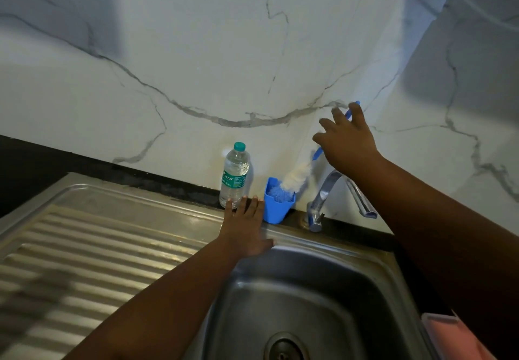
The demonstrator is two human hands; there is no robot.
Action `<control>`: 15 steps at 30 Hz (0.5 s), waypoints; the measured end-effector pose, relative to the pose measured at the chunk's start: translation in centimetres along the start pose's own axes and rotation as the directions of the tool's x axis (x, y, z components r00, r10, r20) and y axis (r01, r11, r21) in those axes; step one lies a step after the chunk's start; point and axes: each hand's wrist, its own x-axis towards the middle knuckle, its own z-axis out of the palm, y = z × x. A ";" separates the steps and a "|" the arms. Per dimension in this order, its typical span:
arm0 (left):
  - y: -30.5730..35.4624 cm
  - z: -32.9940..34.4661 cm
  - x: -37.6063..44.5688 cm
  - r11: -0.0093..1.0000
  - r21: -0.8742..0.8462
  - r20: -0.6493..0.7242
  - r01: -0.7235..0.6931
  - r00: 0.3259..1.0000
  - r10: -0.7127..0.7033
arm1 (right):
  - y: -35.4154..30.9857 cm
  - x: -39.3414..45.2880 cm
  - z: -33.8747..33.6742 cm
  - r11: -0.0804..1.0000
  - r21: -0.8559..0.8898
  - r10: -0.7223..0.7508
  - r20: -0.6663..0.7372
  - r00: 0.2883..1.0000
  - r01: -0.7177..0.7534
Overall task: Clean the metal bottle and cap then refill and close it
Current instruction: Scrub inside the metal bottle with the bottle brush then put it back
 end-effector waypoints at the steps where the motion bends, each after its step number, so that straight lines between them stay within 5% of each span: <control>1: 0.1 -0.2 -0.1 1.000 -0.001 0.000 0.004 1.000 -0.004 | 0.1 -0.1 -0.1 1.000 0.007 0.004 -0.028 1.000 -0.004; 7: 0.4 -1.5 -0.9 1.000 0.008 0.002 0.025 1.000 -0.025 | 0.0 -1.0 -0.9 0.999 0.049 0.010 -0.261 0.965 0.003; 15: 0.0 -3.9 -2.8 0.998 0.009 -0.025 0.063 0.998 -0.062 | -1.8 -3.4 -3.5 0.989 0.143 0.056 -0.223 0.973 -0.024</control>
